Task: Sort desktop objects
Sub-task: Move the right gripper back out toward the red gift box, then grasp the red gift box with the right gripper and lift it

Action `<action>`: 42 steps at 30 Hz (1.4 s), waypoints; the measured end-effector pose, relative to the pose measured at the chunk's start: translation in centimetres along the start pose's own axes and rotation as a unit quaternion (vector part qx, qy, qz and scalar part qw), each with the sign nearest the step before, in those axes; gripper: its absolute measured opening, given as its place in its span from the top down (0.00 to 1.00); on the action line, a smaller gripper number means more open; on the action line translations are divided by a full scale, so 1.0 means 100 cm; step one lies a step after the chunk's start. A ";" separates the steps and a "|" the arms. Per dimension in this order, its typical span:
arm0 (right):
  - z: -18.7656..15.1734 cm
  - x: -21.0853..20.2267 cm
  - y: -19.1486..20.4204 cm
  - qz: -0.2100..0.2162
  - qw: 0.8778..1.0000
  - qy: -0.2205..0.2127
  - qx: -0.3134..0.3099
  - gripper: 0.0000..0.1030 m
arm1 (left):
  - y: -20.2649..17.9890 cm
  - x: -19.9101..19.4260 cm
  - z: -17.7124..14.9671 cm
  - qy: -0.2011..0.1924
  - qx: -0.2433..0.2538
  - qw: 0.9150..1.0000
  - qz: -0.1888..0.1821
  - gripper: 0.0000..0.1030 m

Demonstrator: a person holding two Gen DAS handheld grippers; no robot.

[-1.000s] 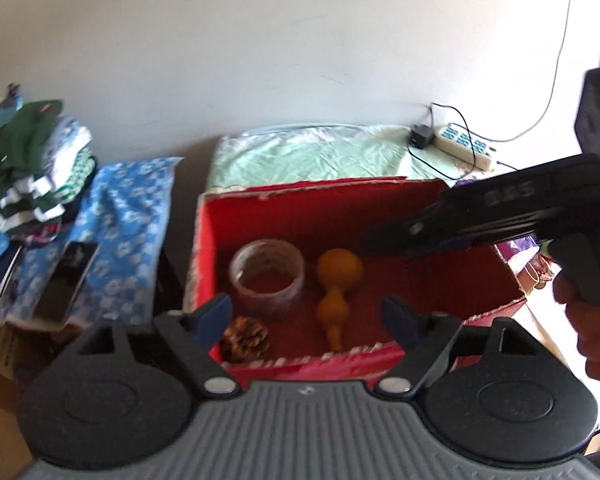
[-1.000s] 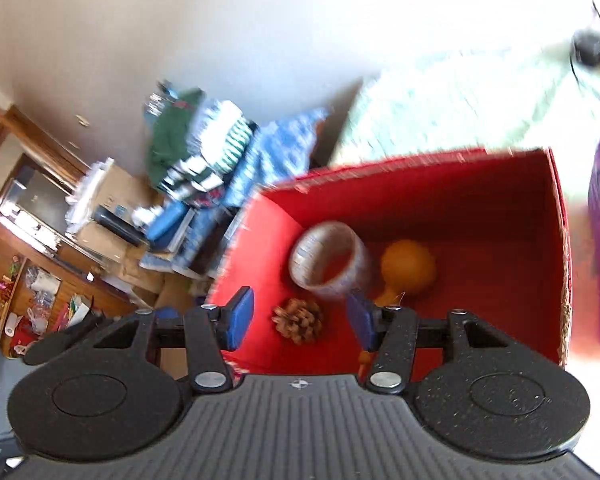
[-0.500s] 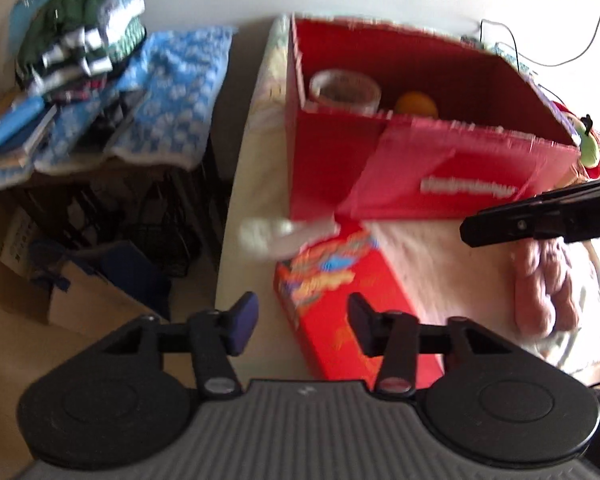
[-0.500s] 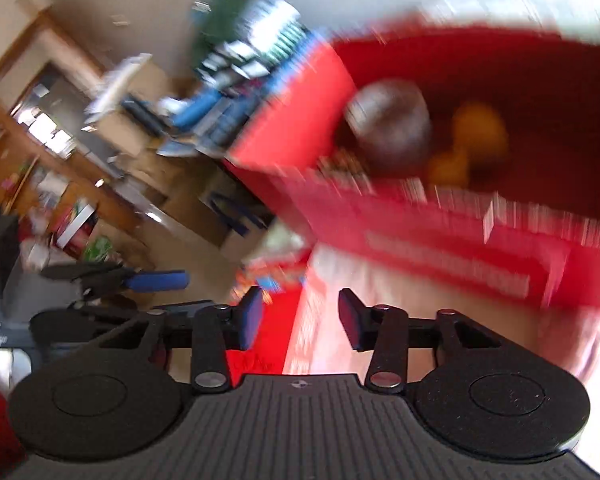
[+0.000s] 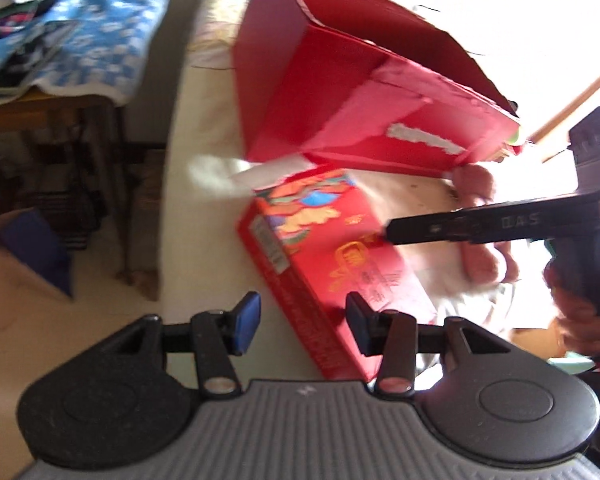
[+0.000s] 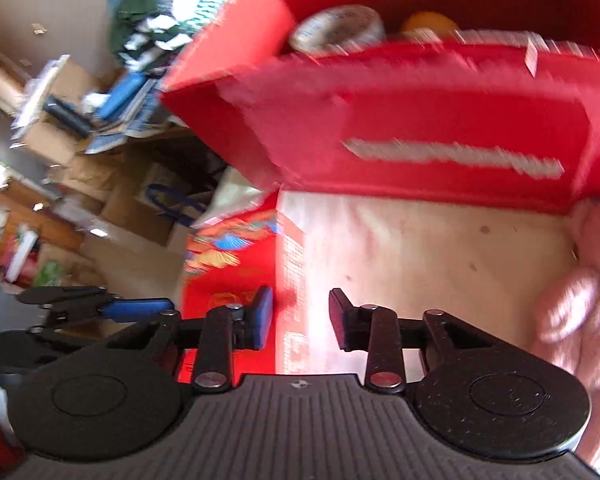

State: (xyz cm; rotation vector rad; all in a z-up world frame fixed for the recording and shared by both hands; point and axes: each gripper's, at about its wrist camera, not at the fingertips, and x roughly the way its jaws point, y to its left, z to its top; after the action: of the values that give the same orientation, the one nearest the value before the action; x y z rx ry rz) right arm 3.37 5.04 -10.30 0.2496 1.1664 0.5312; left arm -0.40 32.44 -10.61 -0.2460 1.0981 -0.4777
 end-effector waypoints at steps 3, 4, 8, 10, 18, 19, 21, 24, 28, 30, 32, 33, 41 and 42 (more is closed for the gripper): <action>-0.004 -0.004 -0.006 -0.002 1.000 -0.007 0.028 0.66 | -0.008 0.010 0.008 0.004 0.010 1.000 -0.021 0.52; -0.005 -0.006 -0.006 -0.007 0.999 -0.011 0.030 0.66 | -0.014 0.012 0.010 0.005 0.023 1.000 -0.016 0.52; -0.008 -0.010 -0.008 -0.022 0.999 -0.031 0.030 0.66 | -0.037 0.017 0.012 0.019 0.067 0.998 -0.010 0.50; -0.009 -0.011 -0.012 -0.029 0.998 -0.037 0.034 0.66 | -0.047 0.017 0.012 0.020 0.075 0.997 -0.014 0.50; -0.005 -0.012 -0.037 -0.067 0.997 -0.031 0.028 0.72 | -0.098 0.009 0.031 -0.050 0.098 0.994 -0.029 0.45; -0.006 -0.010 -0.043 -0.068 0.997 -0.023 0.033 0.72 | -0.106 0.011 0.033 -0.056 0.106 0.992 -0.027 0.45; -0.008 -0.010 -0.060 -0.061 0.996 -0.012 0.059 0.74 | -0.121 0.018 0.037 -0.062 0.118 0.991 -0.024 0.43; -0.009 -0.029 -0.079 -0.044 0.995 -0.030 0.080 0.73 | -0.131 0.024 0.041 -0.068 0.108 0.991 -0.038 0.42; -0.006 -0.059 -0.083 -0.032 0.996 -0.068 0.047 0.69 | -0.128 0.027 0.047 -0.075 0.077 0.993 -0.057 0.42; -0.005 -0.068 -0.085 -0.013 0.996 -0.079 0.041 0.67 | -0.126 0.022 0.048 -0.083 0.064 0.993 -0.054 0.42; -0.003 -0.073 -0.083 0.008 0.996 -0.080 0.036 0.65 | -0.124 0.009 0.046 -0.102 0.061 0.992 -0.044 0.42; -0.002 -0.074 -0.082 0.018 0.996 -0.079 0.032 0.64 | -0.122 0.000 0.043 -0.117 0.062 0.991 -0.034 0.39; 0.007 -0.063 -0.056 0.053 0.996 -0.051 -0.042 0.59 | -0.088 -0.015 0.007 -0.121 -0.010 0.993 0.013 0.34; 0.009 -0.060 -0.056 0.056 0.997 -0.045 -0.040 0.58 | -0.093 -0.009 0.006 -0.121 -0.011 0.993 0.013 0.34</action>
State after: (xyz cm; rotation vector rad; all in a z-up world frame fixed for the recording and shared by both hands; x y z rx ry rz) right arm 4.00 -2.80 -7.66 0.2680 1.0448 0.6579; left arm -2.50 24.71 -5.72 -0.3008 0.8697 -0.4022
